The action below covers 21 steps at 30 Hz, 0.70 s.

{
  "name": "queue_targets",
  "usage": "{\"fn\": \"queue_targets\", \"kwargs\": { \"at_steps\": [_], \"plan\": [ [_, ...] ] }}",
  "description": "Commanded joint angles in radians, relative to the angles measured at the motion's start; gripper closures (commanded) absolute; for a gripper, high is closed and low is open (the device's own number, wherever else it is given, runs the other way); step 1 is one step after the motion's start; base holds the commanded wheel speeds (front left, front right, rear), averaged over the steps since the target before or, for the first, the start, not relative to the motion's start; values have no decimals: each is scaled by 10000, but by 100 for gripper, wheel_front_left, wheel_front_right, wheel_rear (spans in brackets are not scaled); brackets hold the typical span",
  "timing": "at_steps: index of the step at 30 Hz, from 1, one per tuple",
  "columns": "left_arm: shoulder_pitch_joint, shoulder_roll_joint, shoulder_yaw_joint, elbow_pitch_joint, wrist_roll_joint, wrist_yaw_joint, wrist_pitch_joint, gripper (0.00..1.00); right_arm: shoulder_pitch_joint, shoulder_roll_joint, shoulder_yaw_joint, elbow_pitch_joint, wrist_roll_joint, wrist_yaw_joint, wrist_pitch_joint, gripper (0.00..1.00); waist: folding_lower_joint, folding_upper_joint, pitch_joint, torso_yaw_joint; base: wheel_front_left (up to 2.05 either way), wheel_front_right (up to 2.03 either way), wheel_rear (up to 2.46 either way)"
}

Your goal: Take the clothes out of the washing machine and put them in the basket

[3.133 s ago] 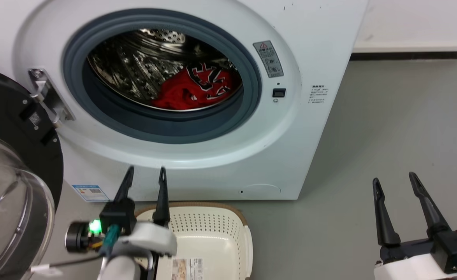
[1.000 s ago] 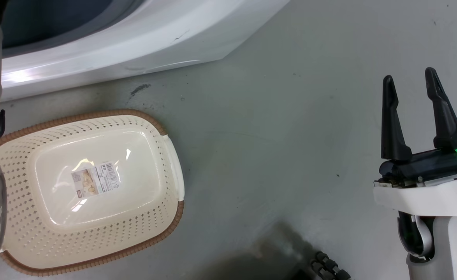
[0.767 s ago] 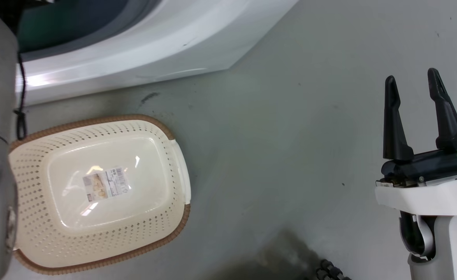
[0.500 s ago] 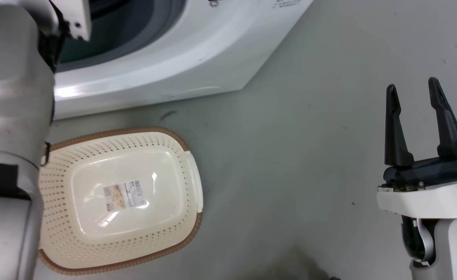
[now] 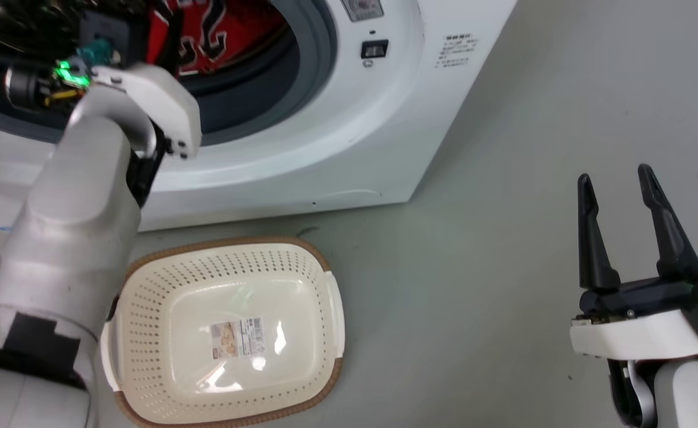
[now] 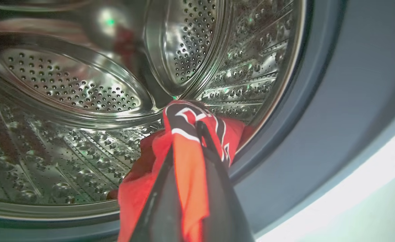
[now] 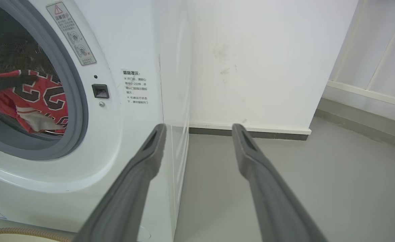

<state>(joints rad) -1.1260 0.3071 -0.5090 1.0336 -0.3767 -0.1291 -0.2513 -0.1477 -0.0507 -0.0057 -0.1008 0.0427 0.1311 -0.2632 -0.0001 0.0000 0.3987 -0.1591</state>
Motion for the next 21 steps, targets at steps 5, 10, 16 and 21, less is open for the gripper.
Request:
{"fn": "queue_targets", "kwargs": {
  "at_steps": [5,10,16,21],
  "plan": [
    [1051,187,-132,-1135,-315,-1,-144,100,411,9,-62,54,-119,-7,-24,0,1,0,-820,439,0,0,0],
    [2303,336,210,-2986,-293,204,-159,100,721,9,-32,146,-142,-7,-24,0,1,0,-1365,677,0,0,0],
    [3786,526,540,-5157,-231,629,-157,100,1028,9,-36,226,-185,-7,-24,0,1,0,-1947,891,0,0,0],
    [4860,814,622,-6835,-185,961,-152,100,1276,9,-10,261,-195,-7,-24,0,1,0,-2309,1020,0,0,0]
  ]
}}
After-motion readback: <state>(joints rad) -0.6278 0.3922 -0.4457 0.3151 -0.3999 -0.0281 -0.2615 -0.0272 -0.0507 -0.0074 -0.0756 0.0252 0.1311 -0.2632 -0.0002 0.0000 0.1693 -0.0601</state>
